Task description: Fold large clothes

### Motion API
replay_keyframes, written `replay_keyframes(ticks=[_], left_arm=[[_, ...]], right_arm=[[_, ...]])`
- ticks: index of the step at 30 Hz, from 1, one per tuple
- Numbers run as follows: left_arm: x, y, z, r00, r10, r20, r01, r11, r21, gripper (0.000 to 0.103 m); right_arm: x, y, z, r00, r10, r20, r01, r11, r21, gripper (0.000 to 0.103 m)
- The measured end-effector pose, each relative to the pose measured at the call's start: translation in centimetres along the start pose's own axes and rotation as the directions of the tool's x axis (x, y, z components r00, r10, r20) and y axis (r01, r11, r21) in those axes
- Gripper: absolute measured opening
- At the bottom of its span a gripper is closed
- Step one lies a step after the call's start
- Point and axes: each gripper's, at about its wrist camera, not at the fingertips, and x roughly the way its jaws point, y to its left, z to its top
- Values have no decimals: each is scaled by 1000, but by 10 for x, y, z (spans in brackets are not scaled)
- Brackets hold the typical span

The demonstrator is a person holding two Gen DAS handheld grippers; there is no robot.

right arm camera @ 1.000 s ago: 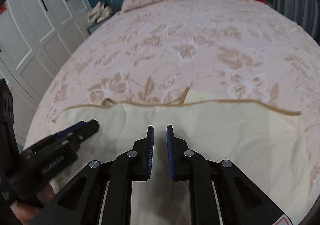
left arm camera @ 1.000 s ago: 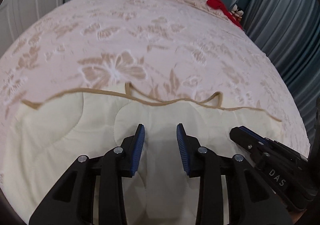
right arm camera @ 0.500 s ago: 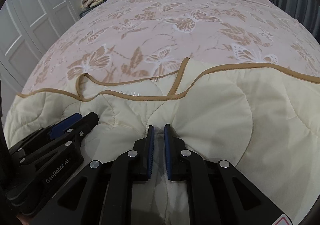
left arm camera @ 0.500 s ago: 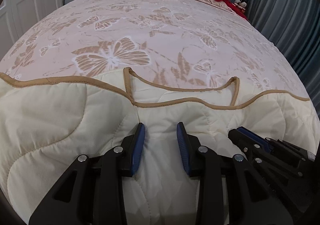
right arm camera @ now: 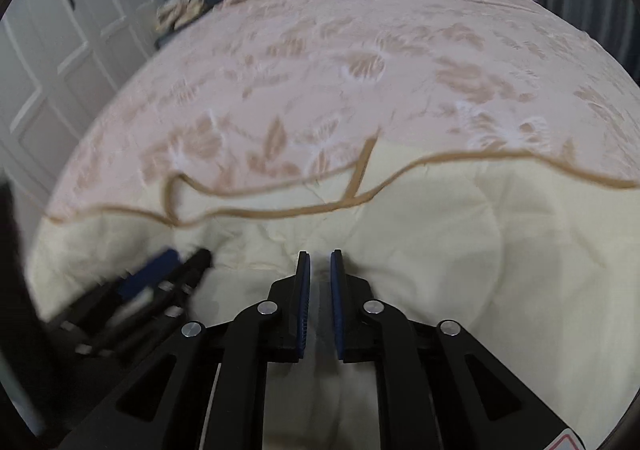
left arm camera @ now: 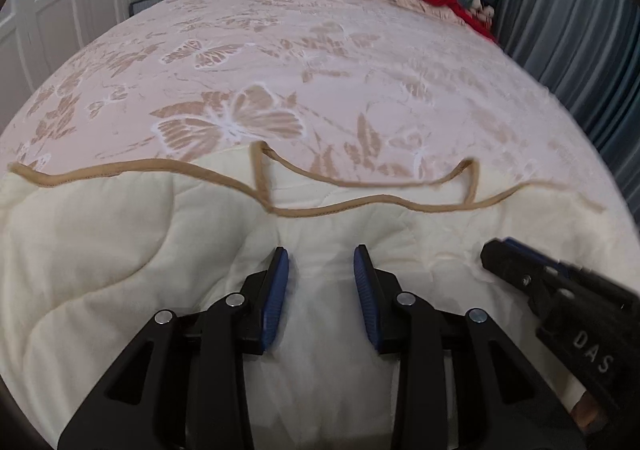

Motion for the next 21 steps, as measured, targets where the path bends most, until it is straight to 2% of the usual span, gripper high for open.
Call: replay_keyframes(ticks=[1, 4, 6, 8, 14, 17, 20, 21], left_arm=[[-17, 8, 0, 1000, -16, 26, 17, 999, -43, 35], [-56, 33, -8, 995, -29, 90, 40, 992, -120, 56], [-71, 49, -15, 995, -24, 98, 38, 988, -149, 57], [-78, 67, -22, 996, -22, 85, 37, 983, -179, 57], [-70, 88, -30, 997, -14, 79, 28, 984, -178, 57], [-81, 92, -36, 993, -37, 110, 59, 977, -205, 57], [-110, 109, -49, 985, -87, 148, 125, 955, -270, 57], [-119, 116, -55, 985, -87, 152, 128, 950, -285, 58]], right_arm=[[-7, 5, -1, 1000, 16, -8, -17, 1000, -8, 14], [-20, 20, -10, 998, 60, -25, -61, 997, -41, 15], [-14, 35, -13, 997, 61, -51, -65, 995, -80, 15], [1, 48, -14, 997, 25, -75, -33, 992, -119, 16], [32, 55, -8, 995, -13, -101, 2, 995, -102, 16], [43, 61, -9, 995, -44, -92, 31, 989, -142, 15], [47, 67, -13, 995, -82, -59, 70, 980, -185, 15], [48, 66, -13, 995, -85, -55, 73, 979, -188, 15]])
